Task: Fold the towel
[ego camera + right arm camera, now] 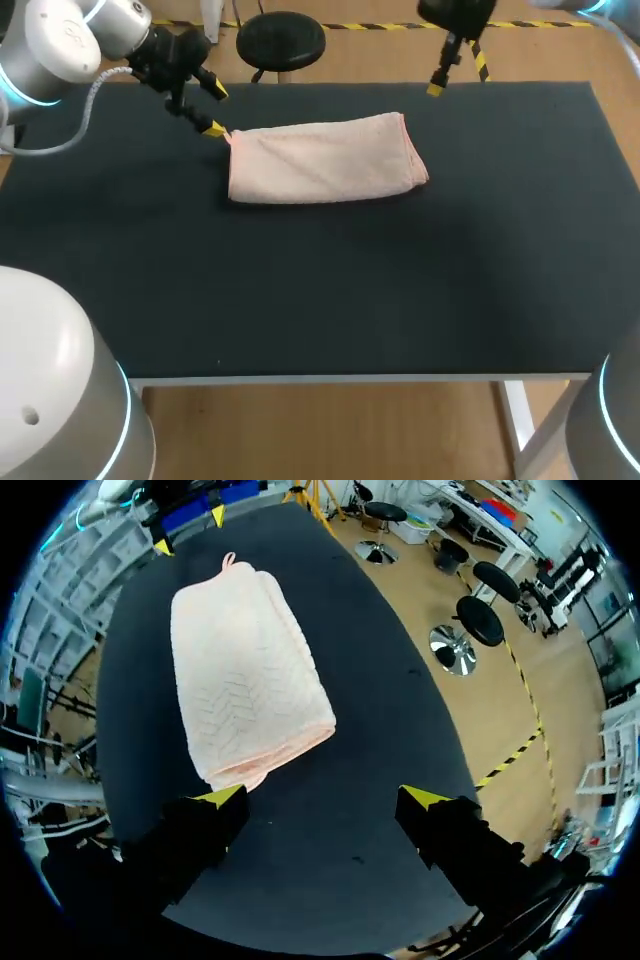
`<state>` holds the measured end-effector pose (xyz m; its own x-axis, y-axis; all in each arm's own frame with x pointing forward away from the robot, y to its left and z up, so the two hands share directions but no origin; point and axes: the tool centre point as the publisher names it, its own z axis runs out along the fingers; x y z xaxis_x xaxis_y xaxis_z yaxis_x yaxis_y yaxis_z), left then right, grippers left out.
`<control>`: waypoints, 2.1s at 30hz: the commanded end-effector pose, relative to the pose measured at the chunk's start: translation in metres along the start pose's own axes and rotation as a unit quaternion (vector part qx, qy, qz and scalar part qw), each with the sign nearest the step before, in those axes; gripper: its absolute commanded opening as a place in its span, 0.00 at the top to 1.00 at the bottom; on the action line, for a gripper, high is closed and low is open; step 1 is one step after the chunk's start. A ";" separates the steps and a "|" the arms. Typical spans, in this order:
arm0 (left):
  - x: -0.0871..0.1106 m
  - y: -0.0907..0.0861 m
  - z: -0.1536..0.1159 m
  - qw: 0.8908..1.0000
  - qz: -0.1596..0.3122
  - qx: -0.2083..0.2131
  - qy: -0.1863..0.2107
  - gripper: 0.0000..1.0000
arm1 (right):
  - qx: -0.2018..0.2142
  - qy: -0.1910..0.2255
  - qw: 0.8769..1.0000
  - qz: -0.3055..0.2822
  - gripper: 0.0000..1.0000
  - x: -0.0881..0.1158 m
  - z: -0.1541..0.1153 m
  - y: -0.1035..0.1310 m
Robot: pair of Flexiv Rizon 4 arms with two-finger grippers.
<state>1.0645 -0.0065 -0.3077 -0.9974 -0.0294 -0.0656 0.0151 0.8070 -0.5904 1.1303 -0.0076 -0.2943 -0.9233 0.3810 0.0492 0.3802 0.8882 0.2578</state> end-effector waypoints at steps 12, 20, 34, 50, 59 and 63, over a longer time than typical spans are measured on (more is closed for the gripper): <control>0.000 0.001 0.001 1.000 0.001 0.001 0.000 0.00 | -0.354 0.276 0.847 0.283 0.00 -0.007 0.003 -0.009; 0.000 0.001 0.001 1.000 0.001 0.001 0.000 0.00 | -0.369 0.342 0.800 0.327 0.00 0.038 0.026 0.002; 0.000 0.001 0.001 1.000 0.001 0.001 0.000 0.00 | -0.267 0.338 0.840 0.331 0.00 0.073 0.059 -0.010; 0.000 0.001 0.001 1.000 0.001 0.001 0.000 0.00 | -0.197 0.277 0.878 0.336 0.00 0.086 0.097 -0.017; 0.000 0.001 0.001 1.000 0.001 0.001 0.000 0.00 | -0.174 0.274 0.883 0.340 0.00 0.088 0.113 -0.015; 0.000 0.001 0.001 1.000 0.001 0.001 0.000 0.00 | -0.167 0.275 0.882 0.345 0.00 0.087 0.120 -0.011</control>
<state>1.0649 -0.0069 -0.3074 -0.9975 -0.0288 -0.0639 0.0144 0.8080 -0.5890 1.0450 0.0431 -0.4036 -0.4029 0.5396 0.7393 0.9097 0.3250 0.2586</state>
